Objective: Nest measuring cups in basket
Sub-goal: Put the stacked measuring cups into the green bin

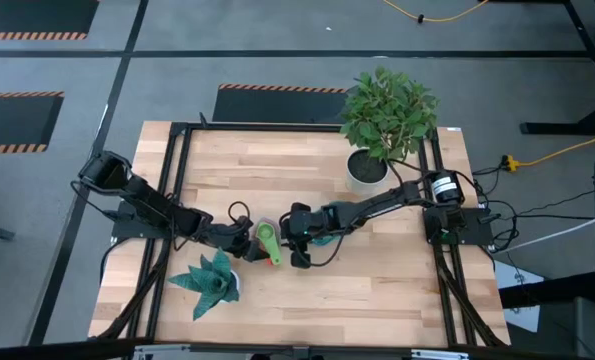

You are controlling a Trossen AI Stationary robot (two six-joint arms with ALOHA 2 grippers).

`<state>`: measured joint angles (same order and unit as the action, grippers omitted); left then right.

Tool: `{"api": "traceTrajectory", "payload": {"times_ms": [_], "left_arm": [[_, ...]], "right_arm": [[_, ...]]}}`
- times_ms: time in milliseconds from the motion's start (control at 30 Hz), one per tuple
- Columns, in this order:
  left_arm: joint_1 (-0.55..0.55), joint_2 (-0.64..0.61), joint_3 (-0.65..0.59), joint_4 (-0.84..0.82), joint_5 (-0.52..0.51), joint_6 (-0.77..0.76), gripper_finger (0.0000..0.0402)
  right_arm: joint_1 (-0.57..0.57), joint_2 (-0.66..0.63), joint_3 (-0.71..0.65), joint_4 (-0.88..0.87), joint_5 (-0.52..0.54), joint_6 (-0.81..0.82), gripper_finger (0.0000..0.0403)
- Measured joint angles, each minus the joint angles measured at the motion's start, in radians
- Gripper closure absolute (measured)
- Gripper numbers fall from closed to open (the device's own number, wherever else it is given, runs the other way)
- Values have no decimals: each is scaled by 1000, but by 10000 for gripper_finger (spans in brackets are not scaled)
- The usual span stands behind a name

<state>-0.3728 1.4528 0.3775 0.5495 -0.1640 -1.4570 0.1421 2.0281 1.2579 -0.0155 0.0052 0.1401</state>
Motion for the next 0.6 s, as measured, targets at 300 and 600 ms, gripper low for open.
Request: {"api": "traceTrajectory", "payload": {"times_ms": [300, 600], "left_arm": [[-37, 0, 0, -2, -69, 0, 181], [-35, 0, 0, 1, -82, 0, 181]], "right_arm": [[13, 18, 0, 15, 1, 38, 295], [38, 66, 0, 86, 3, 39, 295]]}}
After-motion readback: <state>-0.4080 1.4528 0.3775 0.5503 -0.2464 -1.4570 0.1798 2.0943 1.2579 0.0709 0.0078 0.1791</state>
